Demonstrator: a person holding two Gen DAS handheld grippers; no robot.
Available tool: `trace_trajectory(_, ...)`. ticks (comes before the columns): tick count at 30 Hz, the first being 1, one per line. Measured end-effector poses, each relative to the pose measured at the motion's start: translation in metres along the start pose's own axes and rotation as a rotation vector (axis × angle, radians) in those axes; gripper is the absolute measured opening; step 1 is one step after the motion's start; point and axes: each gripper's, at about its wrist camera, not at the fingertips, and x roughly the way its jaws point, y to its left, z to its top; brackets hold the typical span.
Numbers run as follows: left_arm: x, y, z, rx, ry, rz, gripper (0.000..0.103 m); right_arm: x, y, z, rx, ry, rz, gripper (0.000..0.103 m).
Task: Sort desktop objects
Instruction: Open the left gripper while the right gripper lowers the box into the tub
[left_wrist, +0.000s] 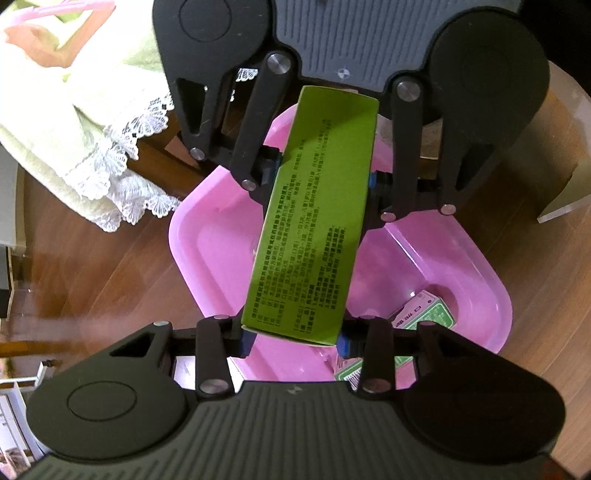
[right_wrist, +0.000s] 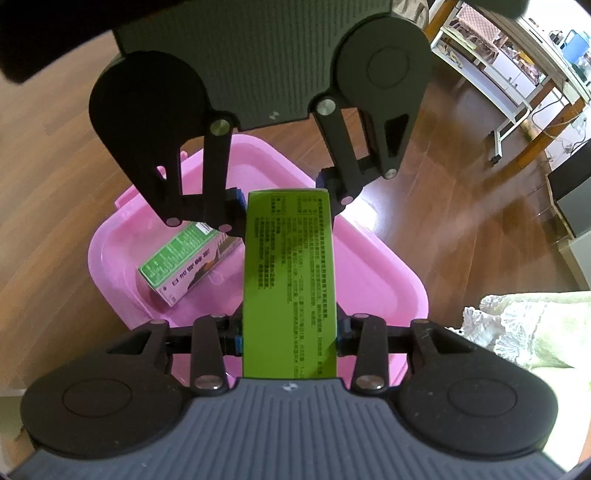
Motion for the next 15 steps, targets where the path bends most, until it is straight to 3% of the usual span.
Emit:
trace_trajectory(7, -0.004, 0.003, -0.017, -0.072, 0.029, 0.005, 0.049, 0.004, 0.002, 0.005, 0.067, 0.005, 0.019, 0.035)
trace_trajectory(15, -0.015, 0.004, -0.038, -0.24, 0.046, 0.04, 0.049, 0.021, -0.022, 0.011, 0.317, 0.043, 0.088, 0.035)
